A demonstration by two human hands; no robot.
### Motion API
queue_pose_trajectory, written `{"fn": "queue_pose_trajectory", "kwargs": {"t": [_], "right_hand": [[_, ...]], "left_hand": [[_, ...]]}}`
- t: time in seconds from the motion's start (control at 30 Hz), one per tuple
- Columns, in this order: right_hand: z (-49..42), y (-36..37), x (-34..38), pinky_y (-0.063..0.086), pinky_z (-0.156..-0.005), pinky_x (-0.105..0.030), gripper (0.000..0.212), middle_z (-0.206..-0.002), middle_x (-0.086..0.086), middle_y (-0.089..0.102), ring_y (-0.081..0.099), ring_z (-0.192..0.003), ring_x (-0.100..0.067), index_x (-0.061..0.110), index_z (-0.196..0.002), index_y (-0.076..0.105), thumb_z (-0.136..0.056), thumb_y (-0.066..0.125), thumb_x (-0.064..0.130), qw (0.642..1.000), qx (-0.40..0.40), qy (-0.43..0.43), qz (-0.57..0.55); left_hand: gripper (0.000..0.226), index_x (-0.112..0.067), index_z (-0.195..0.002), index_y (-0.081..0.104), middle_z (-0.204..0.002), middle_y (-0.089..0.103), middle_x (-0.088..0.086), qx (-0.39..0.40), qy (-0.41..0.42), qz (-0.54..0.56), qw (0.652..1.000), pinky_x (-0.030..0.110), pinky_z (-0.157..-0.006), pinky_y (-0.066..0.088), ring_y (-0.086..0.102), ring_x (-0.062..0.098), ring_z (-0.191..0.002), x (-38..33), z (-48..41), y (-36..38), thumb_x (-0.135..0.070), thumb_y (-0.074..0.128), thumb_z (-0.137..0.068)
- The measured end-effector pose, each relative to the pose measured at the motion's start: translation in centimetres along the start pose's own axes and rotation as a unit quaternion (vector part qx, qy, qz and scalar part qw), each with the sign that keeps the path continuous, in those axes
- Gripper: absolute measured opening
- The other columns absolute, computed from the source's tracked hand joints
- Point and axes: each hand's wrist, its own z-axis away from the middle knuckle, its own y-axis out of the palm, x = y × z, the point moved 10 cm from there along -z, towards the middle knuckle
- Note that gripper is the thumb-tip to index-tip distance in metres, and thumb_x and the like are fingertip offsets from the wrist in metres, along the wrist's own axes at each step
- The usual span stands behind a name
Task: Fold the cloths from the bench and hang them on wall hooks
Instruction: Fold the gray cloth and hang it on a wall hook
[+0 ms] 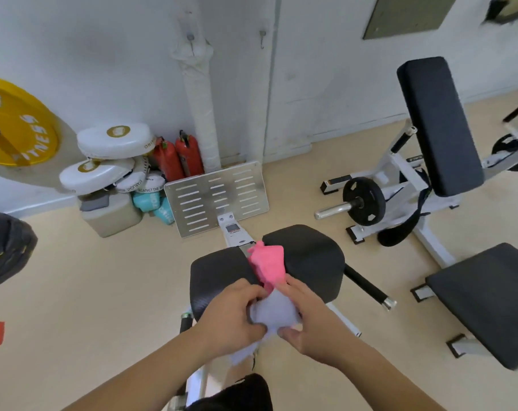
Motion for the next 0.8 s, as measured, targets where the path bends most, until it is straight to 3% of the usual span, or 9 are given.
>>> {"fn": "queue_pose_trajectory", "kwargs": {"t": [0.1,0.17,0.23,0.33,0.43,0.53,0.63,0.7,0.8], "right_hand": [[4.6,-2.4,1.7,0.045,-0.093,-0.009,0.046,-0.135,0.012,0.057,0.055,-0.121,-0.006,0.032,-0.13,0.055,-0.087,0.073,0.034,0.999,-0.044,0.013,0.004],[7.1,-4.1,2.9,0.054,-0.076,-0.021,0.03,-0.104,0.014,0.065,0.062,-0.094,-0.008,0.036,-0.106,0.057,-0.081,0.074,0.039,0.998,-0.063,0.021,0.006],[8.8,-5.7,3.6,0.056,-0.071,-0.029,0.03,-0.091,0.012,0.067,0.064,-0.084,-0.008,0.037,-0.097,0.055,-0.076,0.078,0.039,0.995,-0.081,0.033,-0.04],[10.5,-7.7,4.4,0.059,-0.077,-0.042,0.032,-0.088,0.002,0.072,0.068,-0.083,-0.02,0.03,-0.096,0.06,-0.074,0.082,0.022,0.98,-0.132,0.054,-0.138],[10.5,-8.1,5.5,0.062,-0.082,-0.05,0.032,-0.092,-0.005,0.076,0.074,-0.089,-0.027,0.022,-0.104,0.063,-0.08,0.077,0.006,0.956,-0.15,0.07,-0.244],[7.8,-6.4,8.0,0.064,-0.083,-0.045,0.037,-0.104,-0.006,0.076,0.077,-0.091,-0.024,0.024,-0.116,0.062,-0.085,0.077,0.011,0.937,-0.131,0.075,-0.313],[3.5,-4.1,12.4,0.064,-0.076,-0.03,0.036,-0.109,-0.006,0.074,0.077,-0.093,-0.019,0.023,-0.121,0.061,-0.089,0.077,0.017,0.907,-0.136,0.075,-0.392],[-0.2,-1.9,16.1,0.064,-0.084,-0.037,0.041,-0.115,-0.006,0.072,0.075,-0.1,-0.022,0.023,-0.125,0.06,-0.089,0.078,0.019,0.9,-0.123,0.07,-0.412],[-6.0,1.3,22.9,0.061,-0.095,-0.045,0.038,-0.111,-0.004,0.077,0.076,-0.101,-0.024,0.028,-0.125,0.059,-0.093,0.074,0.016,0.903,-0.107,0.045,-0.413]], "left_hand": [[0.046,-0.037,-0.117,0.069,-0.093,0.051,-0.026,0.007,0.097,-0.023,0.995,0.011,-0.077,0.043,0.053,-0.001,-0.091,-5.5,2.9,-1.5,-0.038,0.071,-0.07],[0.044,-0.038,-0.116,0.069,-0.096,0.053,-0.025,-0.006,0.136,-0.023,0.99,0.01,-0.079,0.044,0.054,-0.002,-0.093,-8.2,4.7,-2.9,-0.037,0.074,-0.073],[0.039,-0.041,-0.11,0.069,-0.1,0.059,-0.021,-0.026,0.129,0.021,0.991,0.02,-0.083,0.05,0.058,0.002,-0.098,-9.4,5.9,-4.8,-0.044,0.08,-0.073],[0.042,-0.042,-0.102,0.065,-0.102,0.066,-0.021,-0.012,0.06,0.075,0.995,0.029,-0.085,0.055,0.063,0.003,-0.098,-8.3,7.0,-7.1,-0.054,0.085,-0.067],[0.045,-0.038,-0.108,0.066,-0.107,0.071,-0.014,0.025,-0.007,0.189,0.982,0.033,-0.089,0.059,0.069,0.009,-0.099,-5.8,8.3,-8.9,-0.039,0.089,-0.069],[0.052,-0.033,-0.117,0.067,-0.115,0.073,-0.005,0.031,-0.051,0.327,0.943,0.032,-0.091,0.058,0.07,0.014,-0.106,-2.9,9.6,-11.4,-0.026,0.088,-0.07],[0.056,-0.033,-0.119,0.067,-0.116,0.072,-0.001,-0.028,-0.086,0.382,0.92,0.032,-0.086,0.059,0.072,0.018,-0.104,1.9,10.9,-15.6,-0.023,0.083,-0.067],[0.054,-0.033,-0.116,0.069,-0.111,0.071,0.007,-0.105,-0.114,0.393,0.906,0.033,-0.077,0.06,0.071,0.019,-0.092,6.5,12.0,-19.6,-0.018,0.081,-0.065],[0.051,-0.029,-0.112,0.069,-0.107,0.072,0.013,-0.192,-0.146,0.401,0.884,0.038,-0.082,0.059,0.067,0.021,-0.085,13.8,13.5,-26.9,-0.016,0.077,-0.063]]}}
